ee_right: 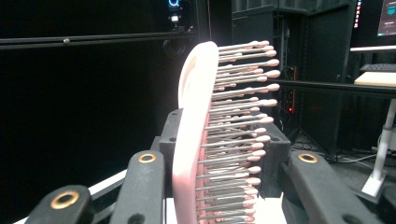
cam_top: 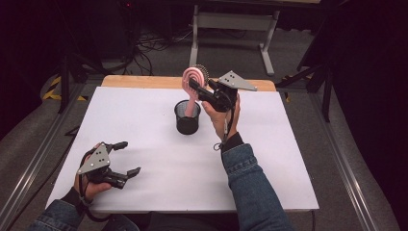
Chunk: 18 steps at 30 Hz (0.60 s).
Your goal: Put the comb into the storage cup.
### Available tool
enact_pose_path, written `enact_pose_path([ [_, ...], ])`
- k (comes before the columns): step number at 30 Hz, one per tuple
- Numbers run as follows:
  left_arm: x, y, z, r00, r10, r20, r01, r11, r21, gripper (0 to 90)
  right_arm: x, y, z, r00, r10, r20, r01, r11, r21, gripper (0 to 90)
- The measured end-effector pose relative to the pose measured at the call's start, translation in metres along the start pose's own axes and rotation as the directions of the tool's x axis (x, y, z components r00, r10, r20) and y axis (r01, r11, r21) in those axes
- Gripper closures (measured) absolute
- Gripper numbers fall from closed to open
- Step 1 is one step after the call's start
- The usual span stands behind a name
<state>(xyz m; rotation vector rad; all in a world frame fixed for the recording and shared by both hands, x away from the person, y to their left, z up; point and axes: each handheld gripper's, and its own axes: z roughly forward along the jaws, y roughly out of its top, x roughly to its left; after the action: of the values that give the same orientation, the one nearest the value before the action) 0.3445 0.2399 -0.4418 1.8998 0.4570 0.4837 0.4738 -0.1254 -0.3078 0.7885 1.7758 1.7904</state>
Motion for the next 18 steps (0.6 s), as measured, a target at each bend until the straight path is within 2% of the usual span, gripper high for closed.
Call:
enact_pose_path([
  [18,0.0,0.0,0.0,1.0,0.003,-0.002,-0.003,1.0,0.003,5.4,-0.004,-0.028,0.006,0.9983,0.058,0.008,-0.058,0.9979,0.03,63.1],
])
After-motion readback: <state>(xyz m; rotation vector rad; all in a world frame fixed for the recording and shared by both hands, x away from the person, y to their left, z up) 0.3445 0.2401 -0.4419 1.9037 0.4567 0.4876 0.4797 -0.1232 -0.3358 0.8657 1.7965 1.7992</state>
